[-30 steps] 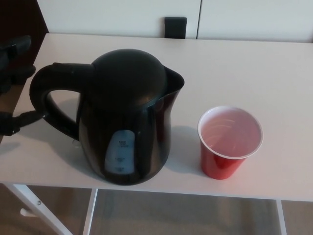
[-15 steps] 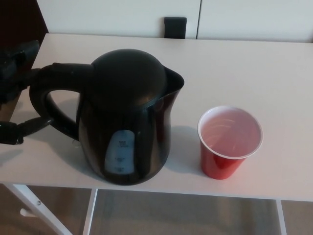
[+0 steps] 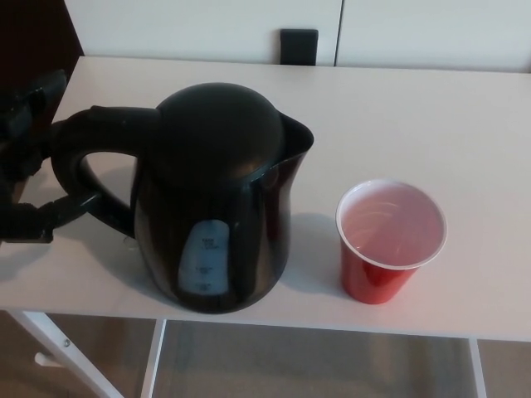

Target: The robot walk towards a table in front and uses its left hand to pick up the pot from the base and pour water to the cup on the right hand side

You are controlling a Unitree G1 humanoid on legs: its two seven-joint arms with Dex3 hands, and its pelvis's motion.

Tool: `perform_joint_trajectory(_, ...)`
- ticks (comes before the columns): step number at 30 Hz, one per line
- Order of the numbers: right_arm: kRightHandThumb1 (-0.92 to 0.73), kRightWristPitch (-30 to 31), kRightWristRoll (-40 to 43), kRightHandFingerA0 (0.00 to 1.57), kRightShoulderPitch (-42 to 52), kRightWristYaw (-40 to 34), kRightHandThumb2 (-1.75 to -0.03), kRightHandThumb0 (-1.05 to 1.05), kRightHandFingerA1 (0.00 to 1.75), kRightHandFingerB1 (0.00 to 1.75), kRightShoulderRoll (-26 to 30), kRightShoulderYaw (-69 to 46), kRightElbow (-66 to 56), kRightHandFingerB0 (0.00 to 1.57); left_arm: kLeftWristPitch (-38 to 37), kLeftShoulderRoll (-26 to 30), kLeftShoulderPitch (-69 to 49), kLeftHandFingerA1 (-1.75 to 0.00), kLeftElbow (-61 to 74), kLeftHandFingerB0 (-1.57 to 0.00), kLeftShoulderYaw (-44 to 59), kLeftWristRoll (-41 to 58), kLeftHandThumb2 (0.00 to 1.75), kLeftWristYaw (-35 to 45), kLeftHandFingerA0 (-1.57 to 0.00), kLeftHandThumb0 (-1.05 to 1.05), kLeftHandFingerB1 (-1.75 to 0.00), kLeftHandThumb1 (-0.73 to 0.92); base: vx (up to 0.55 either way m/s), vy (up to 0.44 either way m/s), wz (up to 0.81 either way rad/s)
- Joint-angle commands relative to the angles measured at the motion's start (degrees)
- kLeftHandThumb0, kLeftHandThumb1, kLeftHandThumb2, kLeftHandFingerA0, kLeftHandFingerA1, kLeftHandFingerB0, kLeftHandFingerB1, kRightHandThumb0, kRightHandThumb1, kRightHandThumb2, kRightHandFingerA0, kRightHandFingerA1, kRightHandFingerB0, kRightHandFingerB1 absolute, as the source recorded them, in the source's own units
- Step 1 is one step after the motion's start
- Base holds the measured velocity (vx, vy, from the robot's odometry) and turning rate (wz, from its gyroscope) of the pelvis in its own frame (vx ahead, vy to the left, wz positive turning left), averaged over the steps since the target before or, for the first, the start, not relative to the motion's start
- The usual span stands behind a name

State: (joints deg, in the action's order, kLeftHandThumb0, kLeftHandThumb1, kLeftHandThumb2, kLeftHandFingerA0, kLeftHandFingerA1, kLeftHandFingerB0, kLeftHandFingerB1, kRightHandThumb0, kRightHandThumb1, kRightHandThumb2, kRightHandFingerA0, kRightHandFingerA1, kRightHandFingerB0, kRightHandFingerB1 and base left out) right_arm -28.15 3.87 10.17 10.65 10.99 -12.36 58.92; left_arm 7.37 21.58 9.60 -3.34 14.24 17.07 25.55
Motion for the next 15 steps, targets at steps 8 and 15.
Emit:
perform_joint_trajectory(8,-0.46,0.28,0.73,0.33,0.11,0.26,-0.71,-0.55,0.51,0.41,0.47,-0.28,-0.79,0.12,0.91,-0.03,1.66,-0.30,-3.35,-0.10,-0.36,-1.82,0.53,-3.08,-0.13,-0.34,-0.26,0.44,0.00,0.000,0.00)
perform_joint_trajectory(15,-0.45,0.26,1.15,0.31,-0.86,0.56,-0.73,-0.55,0.52,0.41,0.56,-0.48,-0.72,0.10,0.78,0.16,3.63,-0.48,-5.96,0.00,-1.56,-4.08,0.84,-4.97,0.00,-0.23,-0.47,0.30,0.00,0.000,0.00)
